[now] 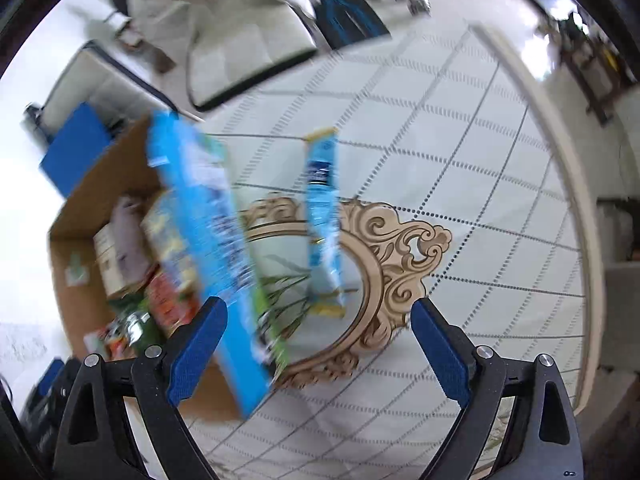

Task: Organize soft objects
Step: 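Grasp the blue milk-powder stick pack with the right tool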

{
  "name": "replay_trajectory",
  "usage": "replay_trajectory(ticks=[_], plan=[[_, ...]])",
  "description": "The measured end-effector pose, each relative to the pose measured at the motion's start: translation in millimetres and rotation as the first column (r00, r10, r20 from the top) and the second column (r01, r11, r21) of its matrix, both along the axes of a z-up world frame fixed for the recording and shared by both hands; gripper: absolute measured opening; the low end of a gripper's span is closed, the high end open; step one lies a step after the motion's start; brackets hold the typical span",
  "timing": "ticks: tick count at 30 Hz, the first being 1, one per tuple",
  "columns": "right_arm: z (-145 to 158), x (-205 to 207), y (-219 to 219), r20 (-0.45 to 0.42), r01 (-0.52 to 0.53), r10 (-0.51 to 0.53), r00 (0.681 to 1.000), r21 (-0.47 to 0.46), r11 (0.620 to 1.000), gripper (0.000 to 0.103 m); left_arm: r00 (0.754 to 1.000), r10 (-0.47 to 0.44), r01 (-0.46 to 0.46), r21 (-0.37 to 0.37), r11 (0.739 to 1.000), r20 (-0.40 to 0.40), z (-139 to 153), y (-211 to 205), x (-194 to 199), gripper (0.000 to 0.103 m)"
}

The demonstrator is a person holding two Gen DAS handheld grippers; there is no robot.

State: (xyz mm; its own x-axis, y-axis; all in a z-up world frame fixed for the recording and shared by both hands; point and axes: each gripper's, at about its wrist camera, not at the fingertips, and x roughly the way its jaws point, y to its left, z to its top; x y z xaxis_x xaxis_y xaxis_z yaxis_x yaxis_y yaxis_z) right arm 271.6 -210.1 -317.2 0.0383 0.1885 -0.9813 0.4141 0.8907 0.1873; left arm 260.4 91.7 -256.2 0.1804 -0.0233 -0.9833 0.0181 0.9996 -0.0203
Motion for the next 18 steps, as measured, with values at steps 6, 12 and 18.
replay_trajectory(ticks=[6, 12, 18], plan=[[-66, 21, -8, -0.101, 0.032, -0.026, 0.995, 0.049, 0.998, 0.066, 0.998, -0.018, 0.019, 0.013, 1.0, -0.054, -28, -18, 8, 0.093], [-83, 27, 0, -0.105, 0.01, -0.004, 0.994, 0.056, 0.998, 0.058, 0.998, -0.013, 0.014, 0.015, 1.0, -0.068, -36, -19, 10, 0.093], [-93, 42, 12, -0.116, -0.049, 0.051, 0.992, 0.018, 0.999, 0.031, 0.997, -0.004, 0.006, 0.021, 1.0, -0.079, -40, -19, 8, 0.093]])
